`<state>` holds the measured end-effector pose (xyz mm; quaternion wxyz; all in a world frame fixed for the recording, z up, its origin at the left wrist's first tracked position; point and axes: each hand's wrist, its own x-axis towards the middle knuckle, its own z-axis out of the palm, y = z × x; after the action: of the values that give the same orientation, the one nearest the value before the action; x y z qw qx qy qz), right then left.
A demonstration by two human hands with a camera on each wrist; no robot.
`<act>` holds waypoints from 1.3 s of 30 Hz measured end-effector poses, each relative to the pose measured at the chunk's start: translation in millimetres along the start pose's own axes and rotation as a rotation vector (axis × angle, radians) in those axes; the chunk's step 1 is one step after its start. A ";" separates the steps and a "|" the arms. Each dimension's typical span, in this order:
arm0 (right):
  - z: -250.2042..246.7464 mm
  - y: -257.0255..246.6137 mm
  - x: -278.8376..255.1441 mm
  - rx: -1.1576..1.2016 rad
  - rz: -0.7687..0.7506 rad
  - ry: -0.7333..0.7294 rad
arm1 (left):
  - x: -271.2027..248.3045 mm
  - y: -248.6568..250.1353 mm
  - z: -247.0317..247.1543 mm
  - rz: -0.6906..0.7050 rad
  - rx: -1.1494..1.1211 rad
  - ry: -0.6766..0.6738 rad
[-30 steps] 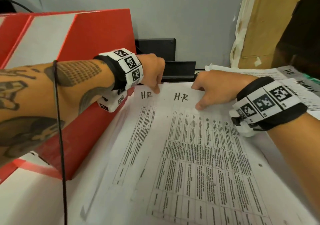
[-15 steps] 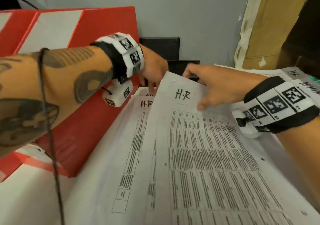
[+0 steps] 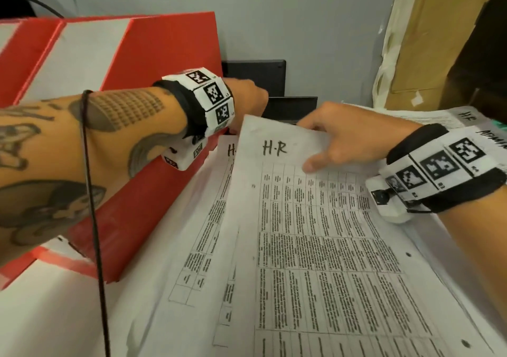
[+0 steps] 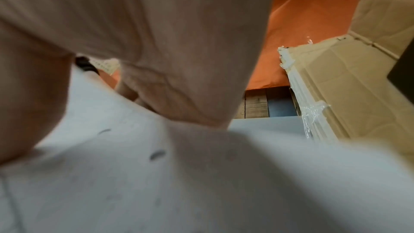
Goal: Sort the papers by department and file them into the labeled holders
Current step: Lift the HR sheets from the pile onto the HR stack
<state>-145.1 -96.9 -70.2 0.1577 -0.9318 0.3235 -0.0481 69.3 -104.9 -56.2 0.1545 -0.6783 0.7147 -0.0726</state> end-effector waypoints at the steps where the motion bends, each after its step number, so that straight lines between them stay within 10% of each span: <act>1: -5.3 -3.0 -2.2 0.021 0.000 0.036 | -1.3 -3.3 -5.3 -0.018 -0.017 0.036; 5: -28.0 -10.1 -14.8 -0.009 0.060 0.048 | -14.8 -23.2 -23.3 0.024 -0.161 0.128; 10: -17.5 -11.4 -4.8 -0.222 0.064 0.091 | -34.1 -12.2 -38.0 0.312 -0.721 -0.280; 13: -9.4 -6.4 -1.2 -0.227 0.084 0.086 | -28.9 -9.4 -33.9 0.245 -0.848 -0.268; 20: -10.1 7.6 -4.4 -0.179 0.174 -0.059 | 1.6 -8.1 16.2 0.135 -0.211 -0.469; 30: -9.8 8.4 -7.7 -0.180 0.303 -0.334 | 6.0 6.4 26.3 0.110 -0.205 -0.187; 39: -10.4 6.2 -10.6 -0.124 0.340 -0.236 | 6.9 5.6 29.6 0.132 -0.204 -0.184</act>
<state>-159.1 -97.6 -62.2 0.1428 -0.8710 0.4575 0.1084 73.2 -108.3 -86.6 0.1539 -0.6460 0.7441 0.0731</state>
